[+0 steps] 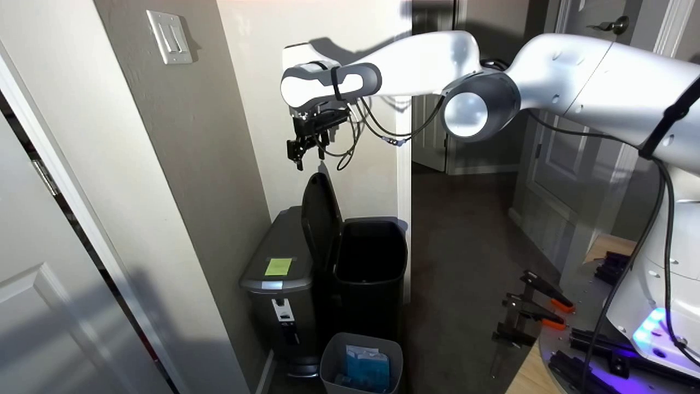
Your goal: Close the black bin
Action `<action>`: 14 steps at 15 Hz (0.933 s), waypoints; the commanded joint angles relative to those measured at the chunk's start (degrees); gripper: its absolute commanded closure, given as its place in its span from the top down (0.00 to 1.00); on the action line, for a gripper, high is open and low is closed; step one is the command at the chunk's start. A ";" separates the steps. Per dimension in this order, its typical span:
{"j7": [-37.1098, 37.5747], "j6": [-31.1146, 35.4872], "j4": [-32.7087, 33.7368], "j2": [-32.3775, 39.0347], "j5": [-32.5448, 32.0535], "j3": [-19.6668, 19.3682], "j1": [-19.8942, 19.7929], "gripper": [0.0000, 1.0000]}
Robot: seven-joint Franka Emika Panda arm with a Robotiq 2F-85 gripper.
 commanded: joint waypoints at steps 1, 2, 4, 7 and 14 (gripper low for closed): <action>2.18 2.72 -0.77 0.10 1.31 0.90 -0.04 1.00; 4.03 3.63 -0.64 0.42 1.40 0.83 0.07 1.00; 7.85 5.17 -0.60 1.01 1.41 0.70 0.25 1.00; 16.79 6.82 -0.88 2.02 0.65 -0.45 0.56 1.00; 28.45 4.96 -1.55 3.13 -0.34 -3.29 1.61 1.00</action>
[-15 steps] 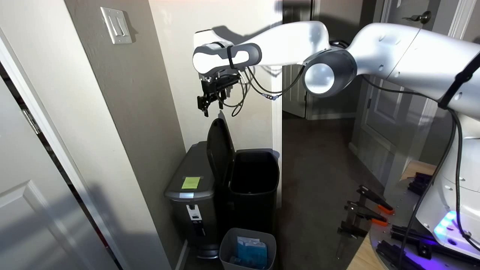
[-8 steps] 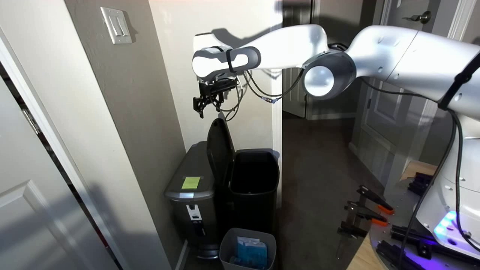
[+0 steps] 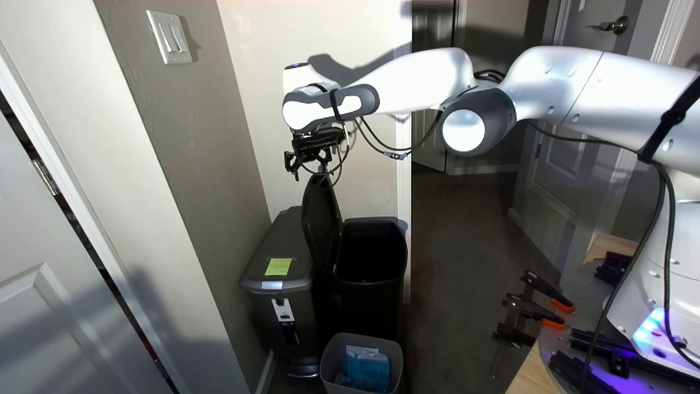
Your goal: Close the black bin
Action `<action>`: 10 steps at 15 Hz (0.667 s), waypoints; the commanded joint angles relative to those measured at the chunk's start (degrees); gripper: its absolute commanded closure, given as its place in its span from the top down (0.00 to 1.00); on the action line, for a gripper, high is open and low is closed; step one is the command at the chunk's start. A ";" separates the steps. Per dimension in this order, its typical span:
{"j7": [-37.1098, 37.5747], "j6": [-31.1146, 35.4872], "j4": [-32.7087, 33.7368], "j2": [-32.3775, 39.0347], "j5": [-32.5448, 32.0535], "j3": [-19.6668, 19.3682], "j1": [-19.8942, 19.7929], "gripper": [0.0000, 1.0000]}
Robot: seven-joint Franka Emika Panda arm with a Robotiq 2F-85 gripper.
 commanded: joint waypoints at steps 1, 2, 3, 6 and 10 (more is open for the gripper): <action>5.08 -1.20 -1.67 -0.84 -0.62 -1.61 0.86 1.00; 5.52 -1.73 -1.77 -0.92 -0.51 -1.76 0.93 1.00; 6.22 -2.83 -2.00 -1.17 -0.57 -2.12 1.07 1.00; 8.60 -6.72 -2.35 -1.70 -0.88 -3.46 1.76 1.00; 9.25 -11.33 -2.08 -2.39 -0.09 -3.60 2.14 1.00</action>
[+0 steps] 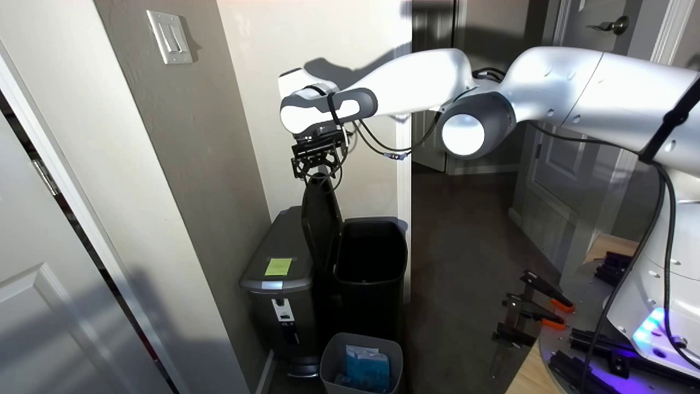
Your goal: Close the black bin
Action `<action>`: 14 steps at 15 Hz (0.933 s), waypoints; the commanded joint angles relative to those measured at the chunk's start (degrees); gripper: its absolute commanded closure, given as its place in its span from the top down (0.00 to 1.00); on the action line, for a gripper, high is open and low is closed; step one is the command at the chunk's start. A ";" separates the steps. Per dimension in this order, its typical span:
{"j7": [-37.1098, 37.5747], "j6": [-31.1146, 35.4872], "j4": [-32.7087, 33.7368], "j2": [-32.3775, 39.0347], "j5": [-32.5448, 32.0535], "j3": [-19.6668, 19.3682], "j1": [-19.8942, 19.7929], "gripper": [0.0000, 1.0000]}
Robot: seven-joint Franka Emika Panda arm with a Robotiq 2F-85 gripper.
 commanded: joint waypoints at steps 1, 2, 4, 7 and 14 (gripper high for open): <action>1.73 -3.52 -1.92 -2.45 0.19 -0.21 0.58 1.00; 1.54 -3.71 -1.81 -2.44 0.69 0.26 0.42 1.00; 0.36 -1.49 -1.03 -1.95 3.18 2.54 -0.42 1.00; 0.86 -0.74 -1.45 -1.74 6.01 4.77 -0.97 1.00; 1.39 -2.23 -2.17 -1.45 8.37 6.59 -1.18 1.00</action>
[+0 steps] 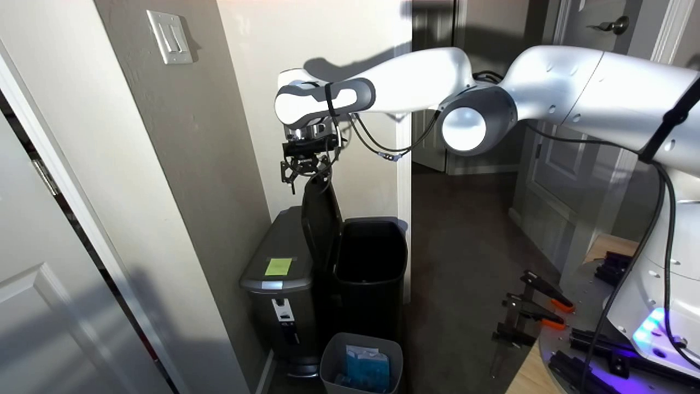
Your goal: Close the black bin
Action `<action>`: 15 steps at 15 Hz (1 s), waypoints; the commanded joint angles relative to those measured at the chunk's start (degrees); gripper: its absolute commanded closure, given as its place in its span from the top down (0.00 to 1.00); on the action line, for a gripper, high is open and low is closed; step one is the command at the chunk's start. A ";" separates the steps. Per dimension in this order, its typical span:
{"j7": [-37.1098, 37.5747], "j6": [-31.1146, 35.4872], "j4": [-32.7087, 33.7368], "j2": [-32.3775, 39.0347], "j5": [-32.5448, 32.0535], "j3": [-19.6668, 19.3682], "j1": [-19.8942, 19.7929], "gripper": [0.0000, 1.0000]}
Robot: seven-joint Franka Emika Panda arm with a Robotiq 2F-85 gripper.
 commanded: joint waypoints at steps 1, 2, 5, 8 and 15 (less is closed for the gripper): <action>1.13 -4.27 4.99 2.59 2.10 0.43 -0.49 1.00; 1.01 -1.90 -1.84 -1.23 1.65 1.17 -0.70 1.00; 0.00 -1.57 0.60 0.50 0.27 0.44 -0.12 1.00; 0.00 -1.56 0.60 0.55 0.27 0.38 -0.07 1.00; -0.38 -0.63 0.48 1.15 0.54 0.66 -0.22 1.00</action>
